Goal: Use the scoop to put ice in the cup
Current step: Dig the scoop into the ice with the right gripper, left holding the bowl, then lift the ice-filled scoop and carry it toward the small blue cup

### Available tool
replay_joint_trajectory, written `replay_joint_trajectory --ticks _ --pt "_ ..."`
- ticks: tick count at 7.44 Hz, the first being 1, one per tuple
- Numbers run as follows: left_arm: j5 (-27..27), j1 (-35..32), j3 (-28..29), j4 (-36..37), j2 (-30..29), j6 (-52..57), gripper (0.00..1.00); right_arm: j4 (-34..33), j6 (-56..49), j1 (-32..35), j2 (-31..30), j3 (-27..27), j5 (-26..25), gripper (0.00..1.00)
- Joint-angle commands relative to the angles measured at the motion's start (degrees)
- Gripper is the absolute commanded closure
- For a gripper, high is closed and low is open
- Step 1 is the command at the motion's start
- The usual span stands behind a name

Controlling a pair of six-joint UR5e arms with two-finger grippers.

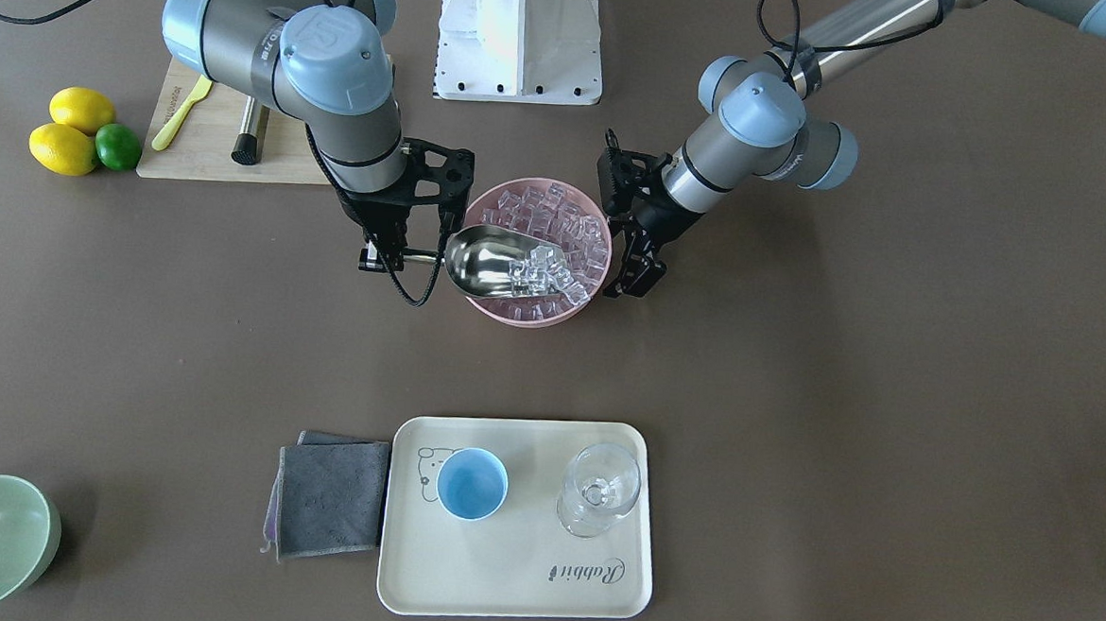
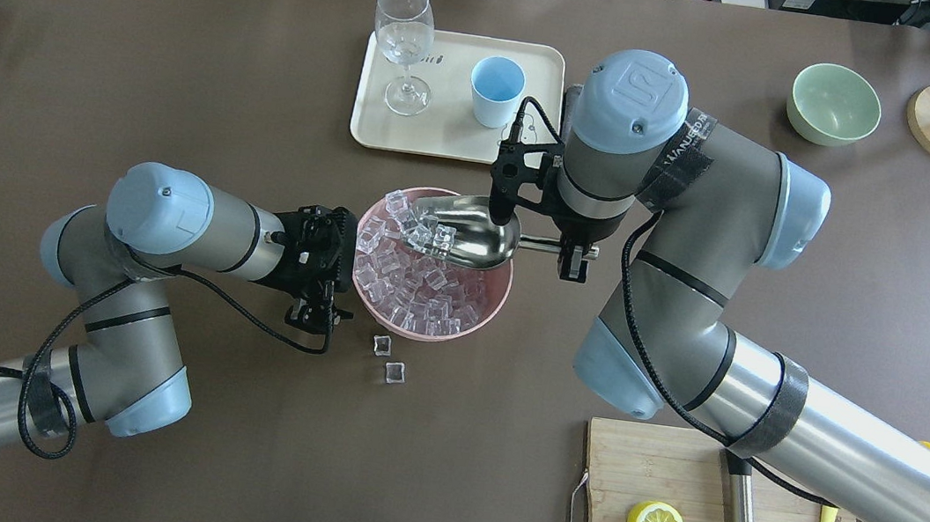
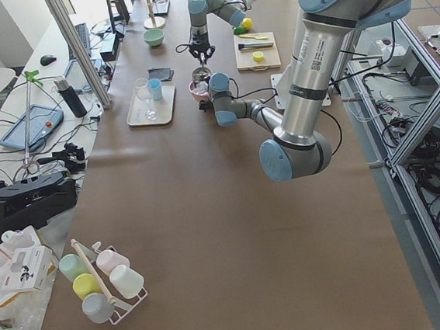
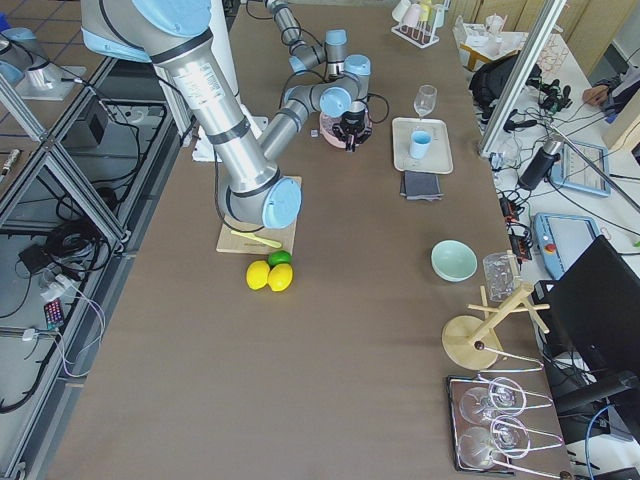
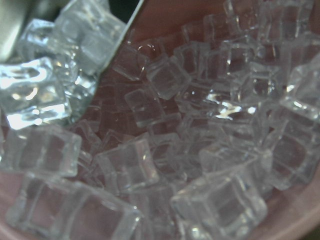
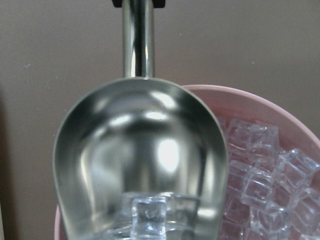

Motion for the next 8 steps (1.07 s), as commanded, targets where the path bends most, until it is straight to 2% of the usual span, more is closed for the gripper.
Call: replay_joint_trajectory --ticks 1,4,6,8 --pt "0.0 -0.01 -0.09 0.0 0.04 0.0 0.01 1.61 2.69 1.88 -1.46 2.73 3.81 1.0" --pt "0.0 -0.01 0.0 0.0 0.04 0.0 0.01 1.44 5.75 6.17 -3.47 6.16 7.76 1.0" --pt "0.0 -0.09 -0.09 0.0 0.04 0.0 0.01 0.3 11.64 9.78 -3.49 6.7 7.52 1.0" --pt "0.0 -0.09 -0.09 0.0 0.04 0.0 0.01 -4.43 14.8 12.78 -0.17 4.61 6.47 1.0"
